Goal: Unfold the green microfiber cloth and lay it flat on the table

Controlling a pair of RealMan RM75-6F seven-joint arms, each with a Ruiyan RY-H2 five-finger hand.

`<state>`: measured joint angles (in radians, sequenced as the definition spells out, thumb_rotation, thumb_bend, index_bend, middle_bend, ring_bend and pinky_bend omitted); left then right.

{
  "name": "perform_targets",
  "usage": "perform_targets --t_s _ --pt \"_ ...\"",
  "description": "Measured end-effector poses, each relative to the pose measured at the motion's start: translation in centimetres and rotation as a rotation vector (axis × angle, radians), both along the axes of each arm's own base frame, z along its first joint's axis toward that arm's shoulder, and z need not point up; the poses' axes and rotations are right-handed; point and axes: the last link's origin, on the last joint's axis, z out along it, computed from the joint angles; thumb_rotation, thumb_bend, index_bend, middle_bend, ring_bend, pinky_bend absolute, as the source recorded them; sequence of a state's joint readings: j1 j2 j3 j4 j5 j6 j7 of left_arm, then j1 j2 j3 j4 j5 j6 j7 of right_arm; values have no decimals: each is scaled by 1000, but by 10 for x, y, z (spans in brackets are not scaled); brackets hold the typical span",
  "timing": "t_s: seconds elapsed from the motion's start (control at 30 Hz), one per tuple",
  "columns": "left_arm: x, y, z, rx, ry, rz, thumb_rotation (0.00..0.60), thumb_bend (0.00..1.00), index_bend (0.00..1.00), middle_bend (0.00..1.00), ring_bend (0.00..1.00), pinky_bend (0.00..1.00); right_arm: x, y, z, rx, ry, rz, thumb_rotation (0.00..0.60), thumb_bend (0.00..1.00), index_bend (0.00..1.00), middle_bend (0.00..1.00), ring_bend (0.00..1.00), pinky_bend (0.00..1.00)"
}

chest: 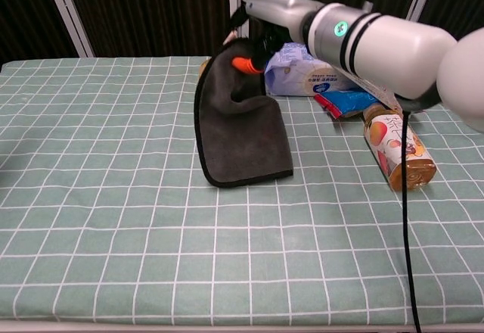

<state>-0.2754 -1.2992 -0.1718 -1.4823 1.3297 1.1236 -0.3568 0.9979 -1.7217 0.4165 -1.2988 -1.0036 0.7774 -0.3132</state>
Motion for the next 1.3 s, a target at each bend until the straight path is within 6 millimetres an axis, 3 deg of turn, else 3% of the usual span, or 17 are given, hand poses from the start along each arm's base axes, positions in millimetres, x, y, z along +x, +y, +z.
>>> perform_targets --t_s 0.2,0.6,0.8,1.13,1.3 --pt "18 51 -24 -63 -155 41 600 60 331 217 218 256 36 -10 13 -50 4 56 600 469 698 203 7 0" --pt "43 91 -72 -220 -291 112 598 32 310 177 211 259 72 -27 8 -112 50 57 600 475 686 203 8 0" --pt "41 111 -90 -185 -312 182 548 32 288 138 199 264 80 -29 1 -118 63 53 600 476 683 203 8 0" --pt "57 121 -118 -296 -404 257 546 34 302 135 199 265 88 -26 -10 -116 61 57 600 478 676 203 7 0" --pt "71 122 -128 -359 -440 249 575 40 350 135 198 265 94 -22 -17 -125 65 59 600 479 672 203 7 0"
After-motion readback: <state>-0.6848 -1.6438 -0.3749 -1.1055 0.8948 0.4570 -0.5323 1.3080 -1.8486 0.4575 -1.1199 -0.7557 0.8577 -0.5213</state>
